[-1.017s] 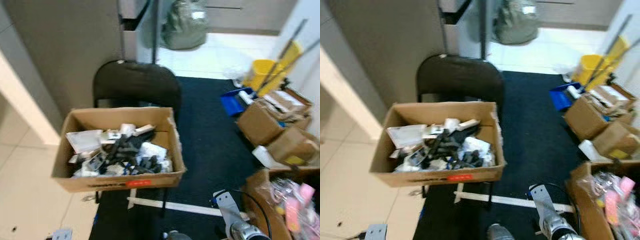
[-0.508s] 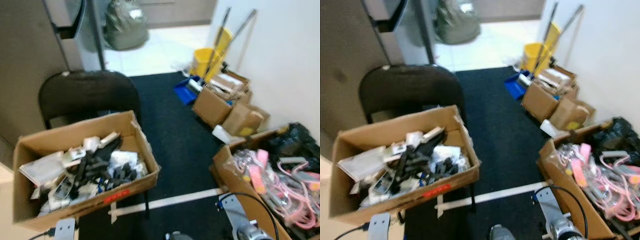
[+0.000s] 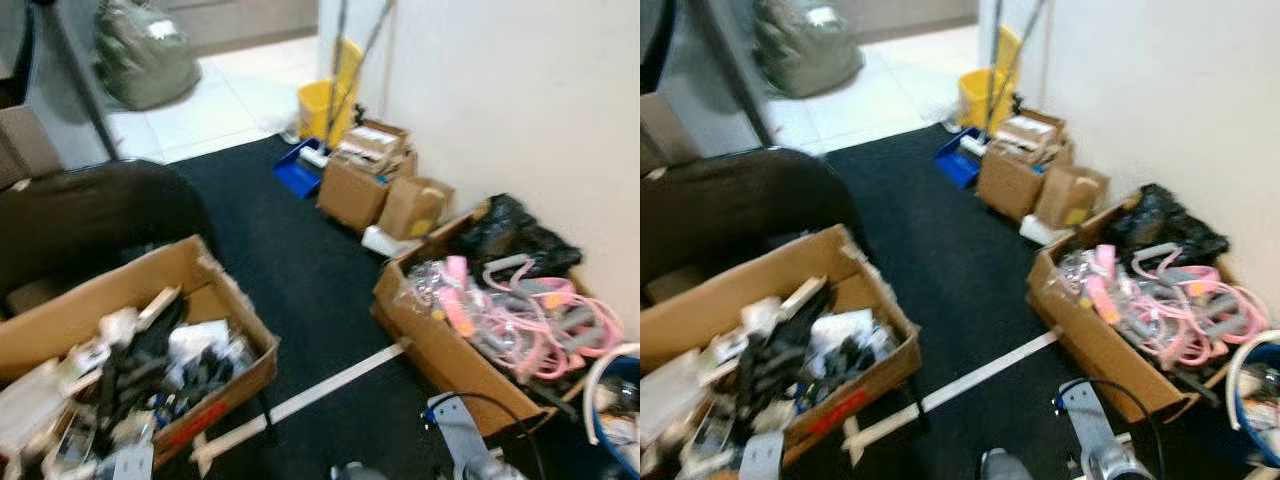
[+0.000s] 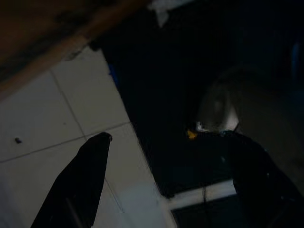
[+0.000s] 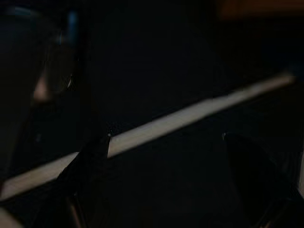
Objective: Picking trash to rubbish bin
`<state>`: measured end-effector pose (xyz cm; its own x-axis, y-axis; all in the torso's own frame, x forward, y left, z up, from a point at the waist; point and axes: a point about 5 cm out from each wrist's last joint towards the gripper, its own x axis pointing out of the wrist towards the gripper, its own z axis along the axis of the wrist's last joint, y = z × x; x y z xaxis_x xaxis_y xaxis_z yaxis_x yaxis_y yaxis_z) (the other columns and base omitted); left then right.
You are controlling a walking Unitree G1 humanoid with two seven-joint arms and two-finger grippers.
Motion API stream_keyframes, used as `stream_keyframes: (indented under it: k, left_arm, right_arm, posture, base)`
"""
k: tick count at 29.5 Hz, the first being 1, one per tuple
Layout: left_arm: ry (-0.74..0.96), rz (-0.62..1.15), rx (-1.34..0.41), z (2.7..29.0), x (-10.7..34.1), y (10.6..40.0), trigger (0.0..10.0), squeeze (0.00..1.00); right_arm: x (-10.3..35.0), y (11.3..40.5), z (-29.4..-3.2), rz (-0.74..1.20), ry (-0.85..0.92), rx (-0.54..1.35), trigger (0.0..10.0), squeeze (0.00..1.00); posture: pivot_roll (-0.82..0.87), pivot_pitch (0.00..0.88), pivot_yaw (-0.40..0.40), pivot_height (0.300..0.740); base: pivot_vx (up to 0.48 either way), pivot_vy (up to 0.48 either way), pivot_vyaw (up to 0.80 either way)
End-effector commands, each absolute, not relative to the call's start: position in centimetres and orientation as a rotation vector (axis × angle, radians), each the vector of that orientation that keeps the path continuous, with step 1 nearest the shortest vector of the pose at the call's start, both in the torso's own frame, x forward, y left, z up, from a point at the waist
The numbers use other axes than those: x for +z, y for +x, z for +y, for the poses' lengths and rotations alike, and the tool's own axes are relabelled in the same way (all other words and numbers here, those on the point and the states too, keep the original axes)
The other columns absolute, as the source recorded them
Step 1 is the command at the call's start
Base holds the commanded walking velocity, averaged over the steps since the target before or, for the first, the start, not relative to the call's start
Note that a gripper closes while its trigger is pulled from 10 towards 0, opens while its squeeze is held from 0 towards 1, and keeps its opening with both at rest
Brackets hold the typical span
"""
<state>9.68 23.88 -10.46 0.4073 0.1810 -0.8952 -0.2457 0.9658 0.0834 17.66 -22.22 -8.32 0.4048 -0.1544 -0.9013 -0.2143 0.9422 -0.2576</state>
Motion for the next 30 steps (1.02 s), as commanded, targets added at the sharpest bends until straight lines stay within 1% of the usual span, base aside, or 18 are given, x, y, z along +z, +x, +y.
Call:
stream_keyframes:
  k: [1,14,20,22,25,30]
  left_arm:
    - [-0.071,1.128,0.268,23.91,-10.47,9.73,10.0,0.0]
    - [-0.07,1.129,0.254,23.66,-10.58,9.44,10.0,0.0]
    - [-0.058,1.131,0.214,23.42,-10.62,9.41,10.0,0.0]
    - [-0.004,1.141,0.173,23.31,-10.65,9.38,10.0,0.0]
    - [0.05,1.139,0.172,23.56,-10.58,9.39,10.0,0.0]
    - [0.08,1.127,0.191,24.11,-10.4,9.49,10.0,0.0]
  right_arm:
    - [-8.45,17.31,-22.34,1.17,-0.379,0.05,10.0,0.0]
    - [-8.53,16.9,-22.78,1.18,-0.398,0.062,10.0,0.0]
    - [-8.53,16.85,-22.87,1.181,-0.407,0.068,10.0,0.0]
    - [-8.52,16.88,-22.87,1.172,-0.396,0.063,10.0,0.0]
    - [-8.46,17.04,-22.78,1.157,-0.372,0.059,10.0,0.0]
    - [-8.45,17.09,-22.73,1.153,-0.368,0.066,10.0,0.0]
  posture:
    - [0.06,0.15,0.007,0.74]
    - [0.07,0.166,-0.001,0.74]
    - [0.07,0.17,-0.002,0.74]
    - [0.07,0.173,-0.002,0.74]
    - [0.07,0.176,-0.003,0.74]
    - [0.07,0.179,-0.003,0.74]
  base:
    - [0.0,0.0,-0.77]
    - [0.0,0.0,-0.77]
    - [0.0,0.0,-0.77]
    - [0.0,0.0,-0.75]
    - [0.0,0.0,0.0]
    - [0.0,0.0,0.0]
